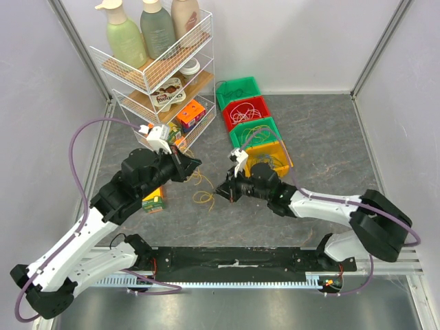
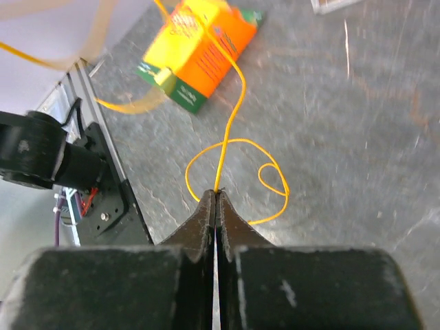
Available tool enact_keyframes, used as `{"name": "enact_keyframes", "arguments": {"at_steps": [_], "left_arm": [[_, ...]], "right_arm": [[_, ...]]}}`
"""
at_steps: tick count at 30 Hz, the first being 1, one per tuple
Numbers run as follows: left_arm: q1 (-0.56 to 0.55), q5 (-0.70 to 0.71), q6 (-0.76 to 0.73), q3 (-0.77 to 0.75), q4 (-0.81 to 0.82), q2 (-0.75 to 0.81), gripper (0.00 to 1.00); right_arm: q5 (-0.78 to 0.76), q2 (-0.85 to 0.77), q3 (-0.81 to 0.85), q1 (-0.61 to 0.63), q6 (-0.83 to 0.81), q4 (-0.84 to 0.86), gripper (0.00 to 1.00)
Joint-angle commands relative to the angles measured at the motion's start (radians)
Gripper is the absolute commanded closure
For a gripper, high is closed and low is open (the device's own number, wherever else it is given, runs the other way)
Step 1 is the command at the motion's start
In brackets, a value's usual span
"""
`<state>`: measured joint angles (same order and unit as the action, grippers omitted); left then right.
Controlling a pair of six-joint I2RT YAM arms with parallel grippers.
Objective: Untangle the cables
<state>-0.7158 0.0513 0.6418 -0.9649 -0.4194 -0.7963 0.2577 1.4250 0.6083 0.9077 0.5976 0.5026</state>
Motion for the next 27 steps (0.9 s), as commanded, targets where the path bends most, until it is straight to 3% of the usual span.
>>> {"name": "enact_keyframes", "arguments": {"at_steps": [1,10,18,27], "left_arm": [[-0.001,0.044,-0.065,0.028,-0.01,-0.004,0.98],[-0.001,-0.139,-0.224,0.049,0.053,-0.026,0.95],[-0.001,-0.402,-0.26,0.089,0.163,-0.02,0.78],[-0.001,-0.35,-0.226,0.1,0.153,-0.017,0.71]], "right_arm": [[-0.002,-0.098,0.128,-0.001,-0.15,-0.168,1.0],[0.057,-0.222,0.245,-0.003,-0.159,-0.331,1.0],[0.106,-0.267,0.312,-0.023,-0.209,-0.426,1.0],[0.199,-0.334,0.294,-0.053,-0.234,-0.458,1.0]]}}
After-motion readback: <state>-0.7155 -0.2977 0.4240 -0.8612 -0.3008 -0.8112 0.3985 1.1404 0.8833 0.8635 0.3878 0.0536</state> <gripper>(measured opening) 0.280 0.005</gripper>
